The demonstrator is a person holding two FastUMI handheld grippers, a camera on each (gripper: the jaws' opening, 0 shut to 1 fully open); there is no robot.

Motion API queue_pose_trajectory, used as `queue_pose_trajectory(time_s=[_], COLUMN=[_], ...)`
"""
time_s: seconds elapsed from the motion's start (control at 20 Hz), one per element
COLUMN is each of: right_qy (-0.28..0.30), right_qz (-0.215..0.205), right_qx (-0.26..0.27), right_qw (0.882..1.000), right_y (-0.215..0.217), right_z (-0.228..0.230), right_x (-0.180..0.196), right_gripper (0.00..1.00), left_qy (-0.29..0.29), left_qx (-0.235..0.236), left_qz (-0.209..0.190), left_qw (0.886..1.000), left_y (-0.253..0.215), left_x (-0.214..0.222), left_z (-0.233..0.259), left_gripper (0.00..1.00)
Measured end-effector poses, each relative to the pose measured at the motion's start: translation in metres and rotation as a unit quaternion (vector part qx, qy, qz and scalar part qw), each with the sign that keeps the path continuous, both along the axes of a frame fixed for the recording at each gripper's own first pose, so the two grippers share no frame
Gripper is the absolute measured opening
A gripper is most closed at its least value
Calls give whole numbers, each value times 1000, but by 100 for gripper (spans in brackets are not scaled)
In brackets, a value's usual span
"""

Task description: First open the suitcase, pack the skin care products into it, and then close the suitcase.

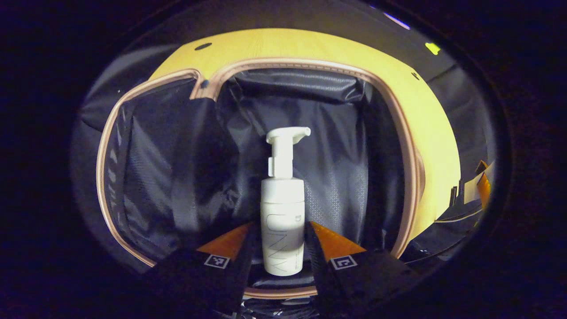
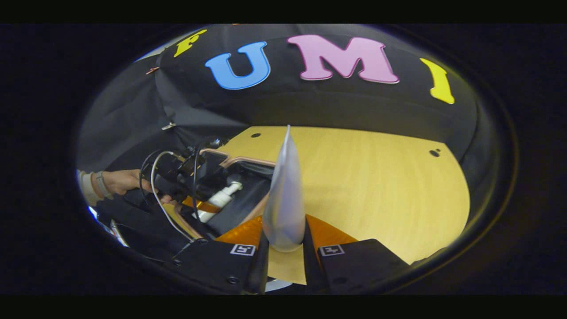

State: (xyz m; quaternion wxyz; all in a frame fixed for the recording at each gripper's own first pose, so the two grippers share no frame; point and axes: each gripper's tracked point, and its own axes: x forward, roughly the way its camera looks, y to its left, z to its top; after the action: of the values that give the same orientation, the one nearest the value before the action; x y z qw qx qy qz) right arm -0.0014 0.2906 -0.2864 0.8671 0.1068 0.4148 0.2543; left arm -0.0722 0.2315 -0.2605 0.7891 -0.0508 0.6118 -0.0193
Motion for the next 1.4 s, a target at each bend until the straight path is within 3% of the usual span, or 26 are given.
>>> queue_pose_trajectory(time_s=[0.1,0.15,0.25,0.3,0.35,0.4,0.55,0.8,0.85,0.9,0.95,1.05,1.1,1.15,1.2,1.25,1.35,1.4], right_qy=[52,71,108,133,171,207,298,364,366,369,369,360,339,304,256,221,166,149], right_qz=[16,28,58,74,87,86,59,13,-1,-15,-27,-34,-49,-59,-62,-63,-54,-52], right_qx=[40,49,38,27,17,14,-5,-68,-77,-84,-86,-84,-68,-45,6,46,98,98], right_qw=[998,996,992,988,981,974,953,929,927,925,925,929,937,950,965,972,980,983], right_y=[44,65,102,117,126,136,151,159,159,157,159,159,160,165,171,172,157,144], right_z=[0,-6,-29,-43,-60,-78,-112,-146,-150,-152,-152,-138,-121,-105,-76,-54,-8,2], right_x=[-4,-4,-7,-10,-17,-18,-23,-32,-30,-28,-26,-24,-20,-10,-1,5,7,5], right_gripper=[31,37,37,45,30,37,37,38,31,37,31,46,51,65,63,73,73,73], left_qy=[-62,-88,-128,-143,-151,-156,-163,-146,-144,-142,-140,-136,-133,-130,-131,-136,-138,-138], left_qx=[-16,-21,-13,-3,7,16,31,27,26,26,26,29,28,31,31,28,10,3], left_qz=[14,22,44,60,77,94,150,244,254,262,269,279,284,291,298,305,323,333], left_qw=[998,996,991,988,986,983,975,958,956,954,953,950,949,947,945,942,936,933], left_y=[11,23,57,79,99,120,174,240,250,257,267,282,290,300,311,319,333,342], left_x=[6,5,-3,-11,-22,-32,-68,-115,-119,-120,-120,-114,-108,-103,-94,-87,-67,-56], left_z=[40,59,88,98,106,111,114,106,104,95,90,78,74,74,74,74,69,64], left_gripper=[72,77,82,82,82,83,84,84,84,84,84,83,84,84,83,84,84,84])
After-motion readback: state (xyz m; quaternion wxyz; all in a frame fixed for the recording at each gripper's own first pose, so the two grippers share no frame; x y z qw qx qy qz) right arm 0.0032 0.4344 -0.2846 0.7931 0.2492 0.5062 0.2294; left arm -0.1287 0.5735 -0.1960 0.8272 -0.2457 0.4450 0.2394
